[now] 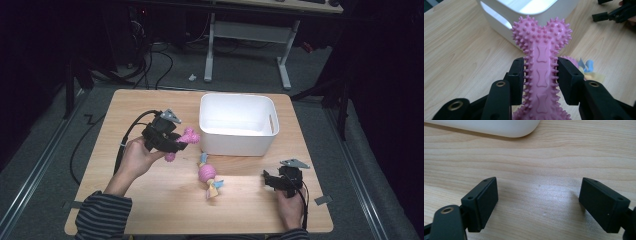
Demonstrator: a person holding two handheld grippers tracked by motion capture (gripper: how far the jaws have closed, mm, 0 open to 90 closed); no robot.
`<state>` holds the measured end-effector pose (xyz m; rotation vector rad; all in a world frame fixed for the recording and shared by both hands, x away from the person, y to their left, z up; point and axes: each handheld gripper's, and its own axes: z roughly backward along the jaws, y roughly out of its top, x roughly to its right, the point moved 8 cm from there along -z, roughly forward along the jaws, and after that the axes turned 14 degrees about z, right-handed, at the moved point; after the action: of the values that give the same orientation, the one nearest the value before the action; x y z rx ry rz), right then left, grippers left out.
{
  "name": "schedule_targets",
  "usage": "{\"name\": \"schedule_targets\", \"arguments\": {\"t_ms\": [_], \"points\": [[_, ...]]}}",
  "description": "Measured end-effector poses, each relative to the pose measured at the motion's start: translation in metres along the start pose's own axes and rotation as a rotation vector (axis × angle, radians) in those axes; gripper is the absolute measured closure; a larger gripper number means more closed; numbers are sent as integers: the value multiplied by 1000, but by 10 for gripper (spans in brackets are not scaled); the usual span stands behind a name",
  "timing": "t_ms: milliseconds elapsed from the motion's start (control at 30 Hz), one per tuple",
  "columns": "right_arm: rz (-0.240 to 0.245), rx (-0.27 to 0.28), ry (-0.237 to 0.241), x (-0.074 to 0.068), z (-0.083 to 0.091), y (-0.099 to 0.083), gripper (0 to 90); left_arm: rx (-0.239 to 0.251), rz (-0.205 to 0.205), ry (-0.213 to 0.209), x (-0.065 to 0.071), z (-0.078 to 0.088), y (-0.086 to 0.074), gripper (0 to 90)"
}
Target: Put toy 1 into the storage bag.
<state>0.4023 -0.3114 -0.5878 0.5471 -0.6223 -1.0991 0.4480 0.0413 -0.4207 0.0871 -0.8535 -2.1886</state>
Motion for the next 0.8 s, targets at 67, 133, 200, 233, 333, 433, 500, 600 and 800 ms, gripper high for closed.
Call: {"name": "schedule_targets", "arguments": {"t_ms": [67,133,200,233,333,433,500,600,800], "points": [[0,1,-1,0,0,0,156,-5,-2,0,2,0,5,591],[0,0,-1,0,0,0,156,-15,-10,-2,6,1,9,591],[0,1,0,0,0,0,156,-19,-23,7,9,0,14,591],[3,2,0,0,0,0,156,-16,-29,9,11,1,16,591],[4,2,0,0,0,0,156,-9,-35,-6,16,0,23,591],[4,2,0,0,0,0,156,-15,-46,-13,20,-5,29,591],[4,2,0,0,0,0,156,-25,-58,-12,22,-8,33,591],[4,2,0,0,0,0,156,-23,-65,-21,25,-12,40,591],[4,1,0,0,0,0,157,-9,-62,-38,30,-15,54,591]]}}
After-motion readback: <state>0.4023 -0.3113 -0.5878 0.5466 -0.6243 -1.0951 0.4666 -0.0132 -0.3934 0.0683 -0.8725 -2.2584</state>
